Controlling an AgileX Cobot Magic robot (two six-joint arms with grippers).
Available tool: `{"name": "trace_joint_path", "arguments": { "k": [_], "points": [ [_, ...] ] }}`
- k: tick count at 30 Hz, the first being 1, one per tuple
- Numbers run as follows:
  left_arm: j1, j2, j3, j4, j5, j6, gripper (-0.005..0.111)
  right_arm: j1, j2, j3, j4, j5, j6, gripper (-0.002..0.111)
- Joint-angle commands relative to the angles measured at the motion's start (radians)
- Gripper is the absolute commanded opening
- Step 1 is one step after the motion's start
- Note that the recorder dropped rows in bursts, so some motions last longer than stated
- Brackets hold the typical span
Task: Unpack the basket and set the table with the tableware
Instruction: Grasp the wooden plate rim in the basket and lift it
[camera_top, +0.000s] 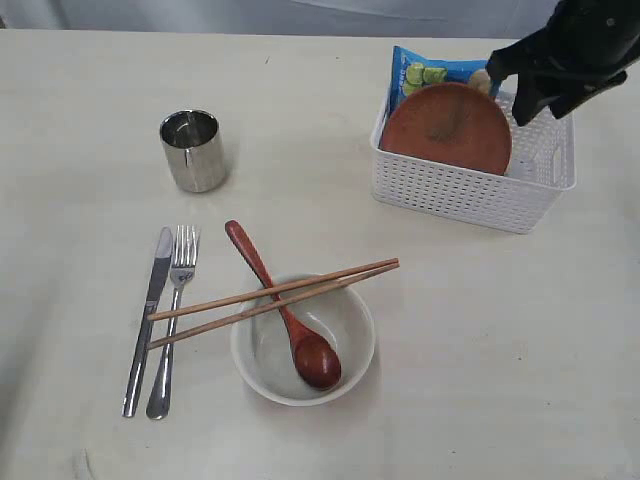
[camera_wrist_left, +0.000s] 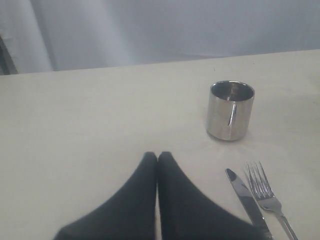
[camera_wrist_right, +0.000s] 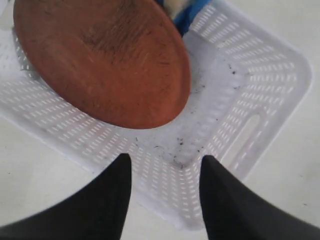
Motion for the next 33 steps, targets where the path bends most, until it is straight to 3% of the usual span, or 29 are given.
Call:
{"name": "trace_joint_path", "arguments": {
  "k": [1, 10, 25, 27, 33],
  "points": [
    [-0.006, -0.002, 0.002, 0.0, -0.009, -0.005, 0.0, -0.046, 0.057, -0.008, 0.105, -0.031, -0.149, 0.043],
    [-0.006, -0.002, 0.002, 0.0, -0.009, -0.005, 0.0, -0.046, 0.117, -0.008, 0.084, -0.204, -0.242, 0.043],
    [-0.006, -0.002, 0.002, 0.0, -0.009, -0.005, 0.0, -0.046, 0.197, -0.008, 0.116, -0.244, -0.326, 0.041],
    [-0.006, -0.002, 0.002, 0.0, -0.009, -0.005, 0.0, -0.046, 0.195, -0.008, 0.116, -0.244, -0.334, 0.034],
    [-0.006, -0.002, 0.002, 0.0, -0.009, -0.005, 0.0, -0.046, 0.192, -0.008, 0.11, -0.232, -0.356, -0.001]
  ]
}}
